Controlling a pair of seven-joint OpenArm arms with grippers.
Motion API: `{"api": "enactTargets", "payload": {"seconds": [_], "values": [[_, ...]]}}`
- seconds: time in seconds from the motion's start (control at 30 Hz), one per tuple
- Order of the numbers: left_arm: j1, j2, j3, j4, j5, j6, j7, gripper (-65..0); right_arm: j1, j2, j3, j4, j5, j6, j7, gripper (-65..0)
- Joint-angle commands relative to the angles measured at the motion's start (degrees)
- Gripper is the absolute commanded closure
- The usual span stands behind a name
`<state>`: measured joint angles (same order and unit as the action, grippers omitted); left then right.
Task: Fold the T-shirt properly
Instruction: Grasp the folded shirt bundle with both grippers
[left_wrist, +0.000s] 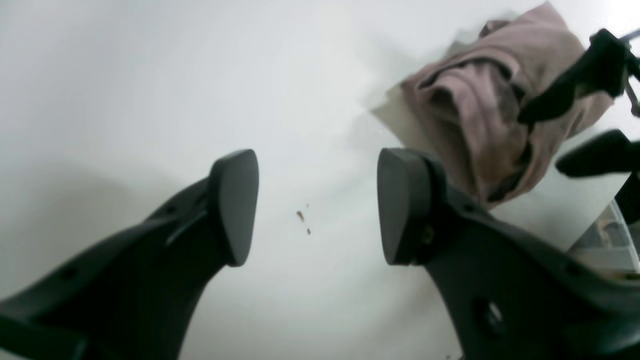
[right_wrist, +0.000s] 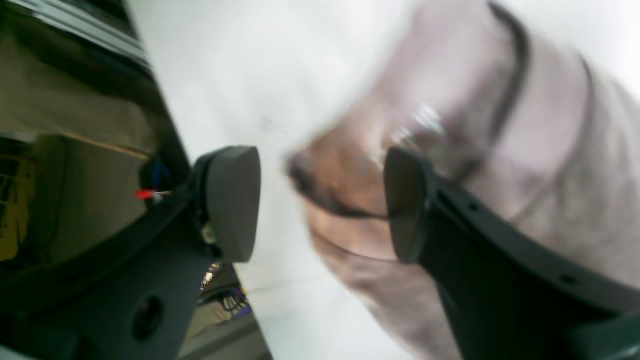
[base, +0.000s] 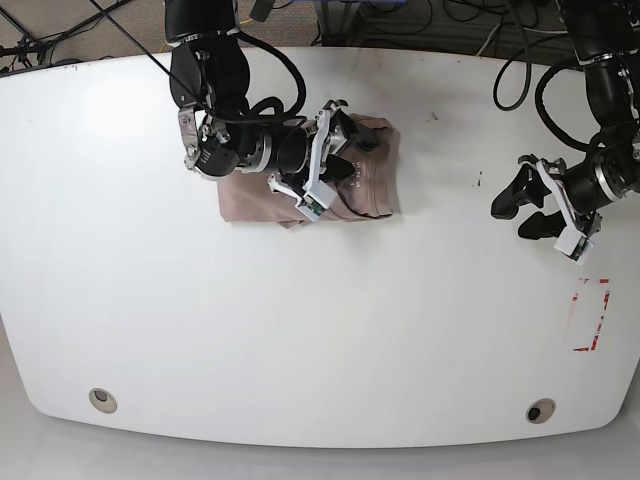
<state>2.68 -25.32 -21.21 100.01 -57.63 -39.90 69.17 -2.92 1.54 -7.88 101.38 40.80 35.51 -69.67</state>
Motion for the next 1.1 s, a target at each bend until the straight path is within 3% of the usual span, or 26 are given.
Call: {"api": "enactTargets", "payload": {"seconds": [0.0,0.17,0.3,0.4,0.47,0.57,0.7,0.8,1.07], "values": [[-1.67,-1.18,1.92,1.93,-0.97,-0.1,-1.08,-35.1,1.12,0.44,-0.08,2.48,2.32,0.14,1.23,-36.5],[-2.19,-1.01,8.6,6.94,1.23,-0.1,-1.08,-35.1,-0.82,5.18,1.59,8.9,2.32,0.14,1.32,-36.3],[-3.95,-0.22,15.45,7.38,7.91,-0.1,-1.25,-35.1,-0.64,5.71,7.31,9.34,2.32,0.58,1.32,-35.7],[-4.3,1.28,20.46,7.38,10.37,-0.1,-1.25,-35.1,-1.17,7.38,11.09,9.43,2.32,0.67,1.32,-28.5],[-4.57,2.16,22.84,7.29,11.96,-0.1,-1.34,-35.0,-1.08,9.23,13.73,9.25,2.32,0.67,1.32,-20.5],[-4.57,5.41,25.92,7.29,15.82,-0.1,-3.01,-35.0,-0.38,10.99,15.57,8.99,2.24,0.67,1.32,-13.6],[-4.39,7.69,31.63,7.29,21.45,-0.1,-5.39,-34.2,2.61,13.18,15.75,4.68,2.06,0.67,1.23,-14.0],[-4.39,10.07,36.11,7.29,25.67,-0.1,-6.09,-29.2,3.75,14.68,15.75,1.87,2.06,0.67,1.32,-14.0],[-4.3,14.02,44.38,7.29,34.9,-0.1,-6.27,-27.2,7.62,15.29,15.4,-5.08,1.97,0.67,4.75,-14.0]]}}
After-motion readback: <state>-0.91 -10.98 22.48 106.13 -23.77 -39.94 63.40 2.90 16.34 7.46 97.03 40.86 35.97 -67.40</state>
